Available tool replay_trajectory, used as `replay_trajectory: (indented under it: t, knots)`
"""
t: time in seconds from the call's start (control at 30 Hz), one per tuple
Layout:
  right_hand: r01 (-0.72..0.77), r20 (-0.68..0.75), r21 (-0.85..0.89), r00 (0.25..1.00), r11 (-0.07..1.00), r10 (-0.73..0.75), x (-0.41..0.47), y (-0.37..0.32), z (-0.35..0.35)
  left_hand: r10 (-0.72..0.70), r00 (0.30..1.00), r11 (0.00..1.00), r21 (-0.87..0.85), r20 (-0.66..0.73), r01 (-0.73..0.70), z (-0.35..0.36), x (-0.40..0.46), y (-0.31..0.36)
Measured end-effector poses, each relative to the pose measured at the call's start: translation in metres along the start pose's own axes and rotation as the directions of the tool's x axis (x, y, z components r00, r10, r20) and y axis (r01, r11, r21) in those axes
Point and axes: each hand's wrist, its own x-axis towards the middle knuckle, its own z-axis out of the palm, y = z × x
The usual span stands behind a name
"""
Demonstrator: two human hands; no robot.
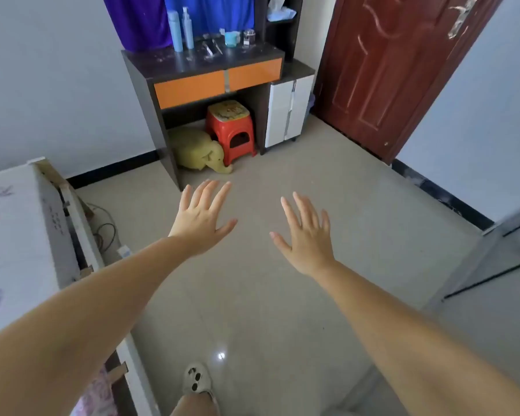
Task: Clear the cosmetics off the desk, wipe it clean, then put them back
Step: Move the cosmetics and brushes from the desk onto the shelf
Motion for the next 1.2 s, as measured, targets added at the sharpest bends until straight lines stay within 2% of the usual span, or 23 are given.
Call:
replay_trajectory:
  t: [0.07, 0.3, 0.4, 0.63, 0.93, 1.07, 1.2]
  knots:
    - [-0.025, 0.044, 0.026, 0.999, 0.999, 0.024, 0.005, 0.001, 0.014, -0.018, 0.998, 1.0, 0.021, 0.068, 0.016, 0.012, 0.003, -0.003]
    - [-0.046, 0.136, 0.061, 0.99, 0.997, 0.037, 0.049, 0.003, 0.07, -0.049, 0.987, 0.998, -0.022, 0.155, 0.053, 0.05, 0.04, -0.035]
    - [-0.058, 0.177, 0.073, 0.983, 0.996, 0.044, 0.092, 0.004, 0.085, -0.063, 0.985, 0.997, -0.036, 0.158, 0.07, 0.056, 0.077, -0.057]
    - [-0.115, 0.153, 0.037, 0.982, 0.993, 0.108, 0.217, 0.029, 0.098, -0.063, 0.979, 0.998, 0.014, 0.193, 0.061, 0.062, 0.192, -0.12]
    - [-0.13, 0.163, 0.002, 0.978, 0.992, 0.128, 0.352, 0.128, 0.114, -0.008, 0.992, 1.0, -0.017, 0.122, 0.01, 0.091, 0.355, -0.124]
    - [-0.062, 0.185, -0.005, 0.981, 0.998, 0.062, 0.434, 0.183, 0.12, -0.084, 0.995, 0.995, -0.048, 0.054, 0.087, 0.105, 0.435, -0.12]
    - [0.034, 0.162, -0.032, 0.986, 0.999, -0.028, 0.518, 0.224, 0.122, -0.128, 0.991, 0.991, -0.031, 0.043, 0.13, 0.112, 0.502, -0.119]
